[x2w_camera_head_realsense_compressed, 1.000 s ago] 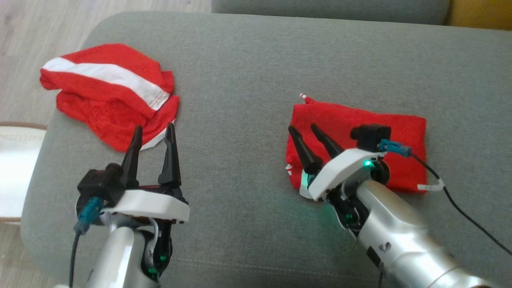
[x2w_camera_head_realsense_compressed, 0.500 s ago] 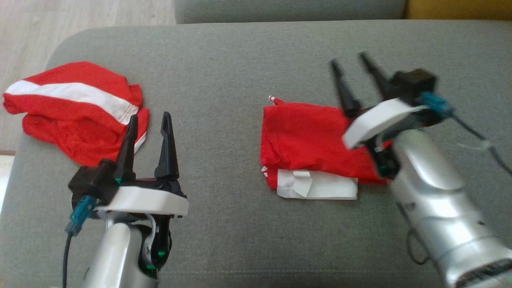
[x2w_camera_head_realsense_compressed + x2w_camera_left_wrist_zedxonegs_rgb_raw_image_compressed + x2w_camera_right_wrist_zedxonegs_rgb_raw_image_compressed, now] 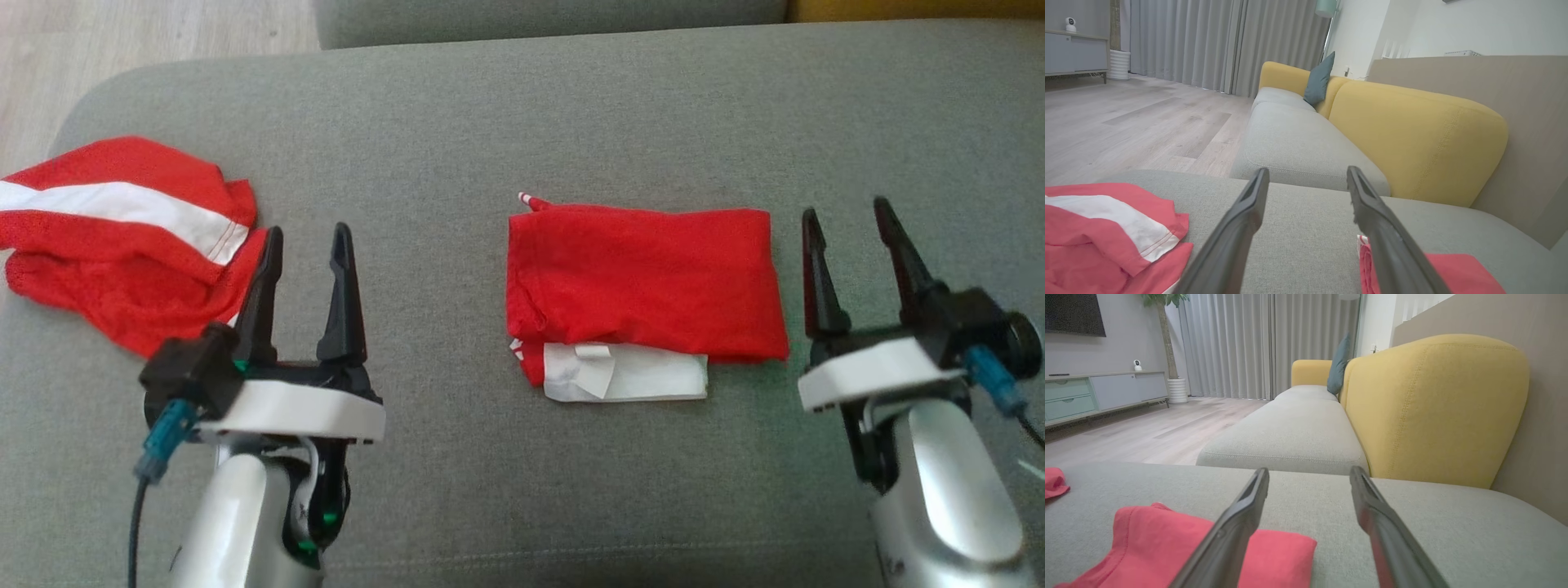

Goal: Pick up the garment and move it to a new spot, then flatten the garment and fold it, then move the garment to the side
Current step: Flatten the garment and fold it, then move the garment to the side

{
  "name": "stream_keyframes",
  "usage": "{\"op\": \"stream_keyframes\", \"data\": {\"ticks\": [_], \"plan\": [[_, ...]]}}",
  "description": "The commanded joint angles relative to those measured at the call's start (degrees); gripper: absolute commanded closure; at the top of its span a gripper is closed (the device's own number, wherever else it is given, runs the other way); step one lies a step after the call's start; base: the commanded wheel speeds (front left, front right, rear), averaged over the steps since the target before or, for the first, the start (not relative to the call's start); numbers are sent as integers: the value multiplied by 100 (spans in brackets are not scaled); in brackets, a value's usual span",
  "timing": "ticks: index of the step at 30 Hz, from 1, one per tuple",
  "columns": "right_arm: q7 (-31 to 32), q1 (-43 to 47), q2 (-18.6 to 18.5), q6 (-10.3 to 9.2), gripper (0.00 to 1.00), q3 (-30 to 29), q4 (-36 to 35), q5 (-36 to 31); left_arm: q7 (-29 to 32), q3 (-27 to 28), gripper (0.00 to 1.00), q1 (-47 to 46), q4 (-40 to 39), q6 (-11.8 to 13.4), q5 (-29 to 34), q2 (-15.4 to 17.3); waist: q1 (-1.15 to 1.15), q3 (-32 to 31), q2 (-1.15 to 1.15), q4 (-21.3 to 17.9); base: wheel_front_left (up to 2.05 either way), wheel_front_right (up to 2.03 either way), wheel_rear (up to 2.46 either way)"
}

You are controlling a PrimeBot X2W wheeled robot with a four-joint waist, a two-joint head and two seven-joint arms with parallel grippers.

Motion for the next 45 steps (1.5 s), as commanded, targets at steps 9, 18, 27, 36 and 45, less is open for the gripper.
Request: {"op": "stream_keyframes", "data": {"ticks": [9, 18, 27, 36, 45], "plan": [[-43, 364, 118, 37, 0, -41, -515, 9, -30, 154, 0, 42, -163, -46, 161, 43, 0, -25, 0, -19, 0, 0, 0], [456, 296, 120, 37, 0, -25, -194, 701, -30, 89, 0, -10, -147, -54, 157, 43, 0, 93, 0, 49, 0, 0, 0], [834, -370, 121, 37, 0, 147, 1190, 1630, -30, -56, 0, -259, -62, -100, 163, 43, 0, 607, 0, 246, 0, 0, 0], [693, -854, 121, 37, 0, 509, 2033, 1747, -30, -67, 0, -447, -65, -115, 168, 43, 0, 929, 0, 417, 0, 0, 0], [398, -1258, 121, 37, 100, 272, 2489, 1068, -30, 12, 0, -498, -78, -104, 210, 43, 0, 1026, 0, 317, 0, 0, 0]]}}
